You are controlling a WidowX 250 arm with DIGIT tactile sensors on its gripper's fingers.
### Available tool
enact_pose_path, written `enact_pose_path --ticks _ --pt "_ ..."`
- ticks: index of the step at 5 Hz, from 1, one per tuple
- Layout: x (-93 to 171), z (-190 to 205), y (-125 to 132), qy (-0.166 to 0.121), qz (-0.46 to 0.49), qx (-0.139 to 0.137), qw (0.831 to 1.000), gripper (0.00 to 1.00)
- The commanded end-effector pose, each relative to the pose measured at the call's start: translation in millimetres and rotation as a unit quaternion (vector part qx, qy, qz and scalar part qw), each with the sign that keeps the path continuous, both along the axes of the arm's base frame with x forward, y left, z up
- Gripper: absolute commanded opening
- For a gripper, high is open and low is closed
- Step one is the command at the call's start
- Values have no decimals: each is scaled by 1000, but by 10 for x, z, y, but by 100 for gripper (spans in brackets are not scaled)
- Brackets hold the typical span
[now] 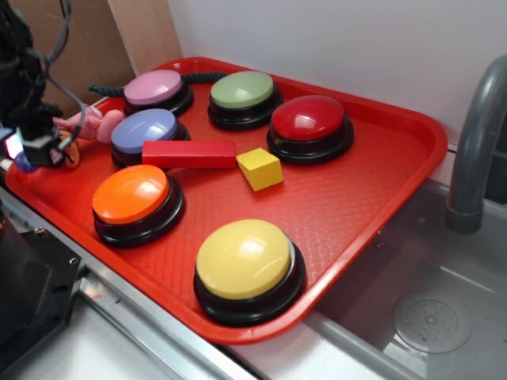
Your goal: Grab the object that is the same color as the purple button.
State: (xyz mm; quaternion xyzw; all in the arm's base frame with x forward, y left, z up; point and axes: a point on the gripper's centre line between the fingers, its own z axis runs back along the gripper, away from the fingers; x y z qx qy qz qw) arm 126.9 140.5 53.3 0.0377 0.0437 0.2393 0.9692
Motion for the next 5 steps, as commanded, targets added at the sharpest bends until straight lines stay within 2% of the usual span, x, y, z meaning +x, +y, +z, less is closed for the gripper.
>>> enact_pose_path --ticks 1,3,4,5 --pt "517 669 -758 -93 -89 -43 991 0" --pt "779 860 -1461 -113 -197 -60 972 0" --pt "794 795 -1553 -117 -208 -67 969 0" --pt "823 767 -1498 -102 -222 -55 968 0"
